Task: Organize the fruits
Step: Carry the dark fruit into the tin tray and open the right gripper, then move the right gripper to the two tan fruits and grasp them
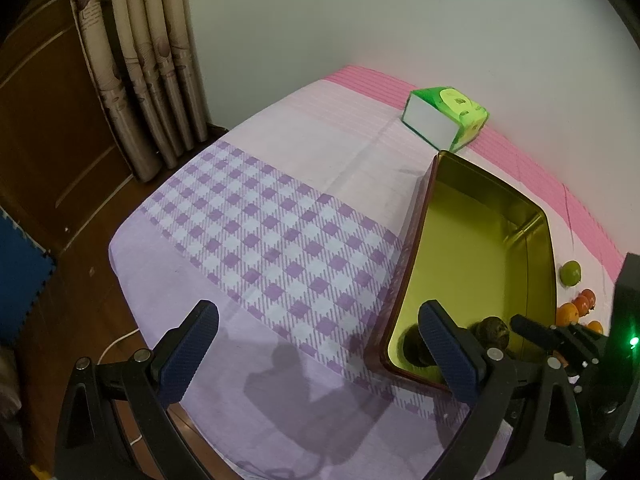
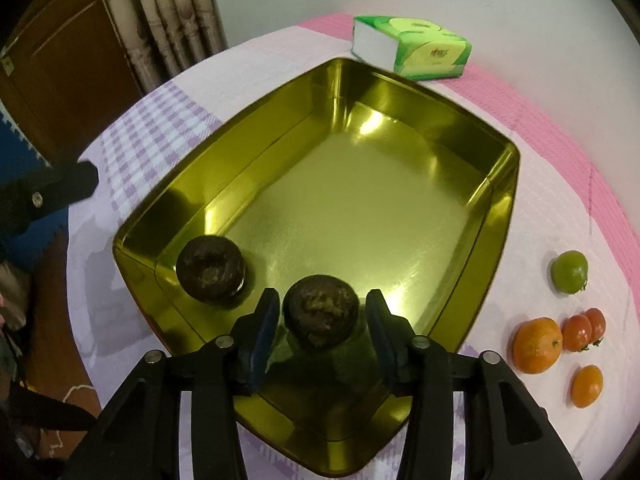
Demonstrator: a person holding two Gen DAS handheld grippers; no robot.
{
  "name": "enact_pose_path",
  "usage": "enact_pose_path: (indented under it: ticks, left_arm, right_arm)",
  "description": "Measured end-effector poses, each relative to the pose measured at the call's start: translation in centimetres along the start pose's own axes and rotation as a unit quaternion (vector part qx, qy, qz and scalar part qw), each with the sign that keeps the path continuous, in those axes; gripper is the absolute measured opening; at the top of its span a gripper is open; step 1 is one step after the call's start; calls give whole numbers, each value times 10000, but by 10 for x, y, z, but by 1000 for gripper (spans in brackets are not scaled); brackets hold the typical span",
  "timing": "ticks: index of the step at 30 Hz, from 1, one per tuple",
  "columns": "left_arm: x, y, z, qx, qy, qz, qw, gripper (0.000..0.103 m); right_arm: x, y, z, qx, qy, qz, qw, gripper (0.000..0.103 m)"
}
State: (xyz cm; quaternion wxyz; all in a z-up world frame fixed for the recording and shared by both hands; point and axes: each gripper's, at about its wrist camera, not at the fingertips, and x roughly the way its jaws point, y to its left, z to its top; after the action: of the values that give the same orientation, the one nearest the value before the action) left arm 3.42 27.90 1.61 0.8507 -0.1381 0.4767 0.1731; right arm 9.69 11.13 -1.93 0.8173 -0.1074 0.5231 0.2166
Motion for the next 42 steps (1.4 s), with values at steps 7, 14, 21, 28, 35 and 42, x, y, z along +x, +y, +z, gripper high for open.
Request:
enact_pose_path:
  ticks: [7, 14, 21, 28, 35, 42]
  left_arm:
    - [-2, -4, -2, 77, -32, 22, 10000, 99]
    - [-3, -11, -4, 252, -76, 37, 9996, 99]
    - [-5, -22, -9, 501, -151, 83, 9986, 99]
    - [-8, -36, -15, 802, -229, 105, 9965, 99]
    - [-12, -50, -22, 1112, -316, 75, 9933, 99]
    - [-14, -60, -26, 1319, -382, -18, 9905, 99]
  right_arm:
    - [-38, -14, -4, 206, -391, 46, 9990, 52]
    - [-80, -57, -38, 617, -641, -221, 9958, 55]
    - [-107, -126, -101, 1299, -567, -780, 9868, 55]
    - [-110, -171, -163, 1910, -323, -1076, 9751, 55]
    - [-98, -183, -191, 2191, -179, -1001, 9704, 55]
    - [-83, -184, -192, 2167, -170, -962, 9713, 55]
